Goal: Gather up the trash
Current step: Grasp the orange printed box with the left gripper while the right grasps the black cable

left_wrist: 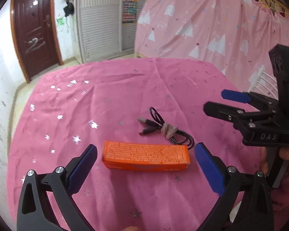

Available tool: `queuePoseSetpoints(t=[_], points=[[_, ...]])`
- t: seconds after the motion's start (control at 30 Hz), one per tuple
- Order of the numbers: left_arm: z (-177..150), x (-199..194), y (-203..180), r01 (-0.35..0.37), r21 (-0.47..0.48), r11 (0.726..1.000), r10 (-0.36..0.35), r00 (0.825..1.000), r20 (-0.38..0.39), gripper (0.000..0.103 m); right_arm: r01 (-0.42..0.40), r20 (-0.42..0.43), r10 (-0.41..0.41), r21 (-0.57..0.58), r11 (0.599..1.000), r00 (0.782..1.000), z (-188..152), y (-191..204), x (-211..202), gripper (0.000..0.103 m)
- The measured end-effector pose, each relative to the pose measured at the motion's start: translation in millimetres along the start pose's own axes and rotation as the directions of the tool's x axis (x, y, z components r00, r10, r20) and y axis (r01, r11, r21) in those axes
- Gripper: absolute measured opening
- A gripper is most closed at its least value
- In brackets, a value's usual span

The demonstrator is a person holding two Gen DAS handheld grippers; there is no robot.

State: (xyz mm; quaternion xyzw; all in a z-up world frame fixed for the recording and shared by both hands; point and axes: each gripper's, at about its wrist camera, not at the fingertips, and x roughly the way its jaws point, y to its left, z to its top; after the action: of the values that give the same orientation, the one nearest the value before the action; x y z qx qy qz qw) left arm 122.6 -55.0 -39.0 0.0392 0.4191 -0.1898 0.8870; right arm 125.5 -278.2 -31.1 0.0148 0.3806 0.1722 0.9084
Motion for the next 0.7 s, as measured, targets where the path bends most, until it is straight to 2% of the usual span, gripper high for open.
queuePoseSetpoints(t=[0.1,0.27,0.33,0.47,0.7], points=[[-2.2,6.4,-2.2,0.03,0.02,0.999,-0.03,0.999,-0.011,0.095,0.001,-0.007,-0.001,-0.006,1.0,1.0,1.1,5.4,3.3,0.087],[-5.5,15.1,-2.1,0.019,0.038,0.999,-0.019,1.0,-0.004,0.094,0.002,-0.019,-0.002,-0.019,1.0,1.0,1.8,13.3,7.5,0.087],[-8.2,16.2,-4.1,0.007,0.053,0.999,-0.007,1.0,0.005,0.086,0.001,-0.022,-0.002,-0.023,1.0,1.0,2.3,16.6,8.9,0.087],[-10.6,12.8,-0.2,0.006,0.05,0.999,-0.007,1.0,0.018,0.085,-0.013,-0.029,0.012,-0.036,0.999,1.0,3.9,24.9,11.9,0.087],[-11.1,-11.5,32.4,-0.038,-0.022,0.999,0.039,0.997,0.061,0.085,-0.062,-0.05,0.059,-0.062,0.996,0.997,5.9,43.7,20.0,0.087]])
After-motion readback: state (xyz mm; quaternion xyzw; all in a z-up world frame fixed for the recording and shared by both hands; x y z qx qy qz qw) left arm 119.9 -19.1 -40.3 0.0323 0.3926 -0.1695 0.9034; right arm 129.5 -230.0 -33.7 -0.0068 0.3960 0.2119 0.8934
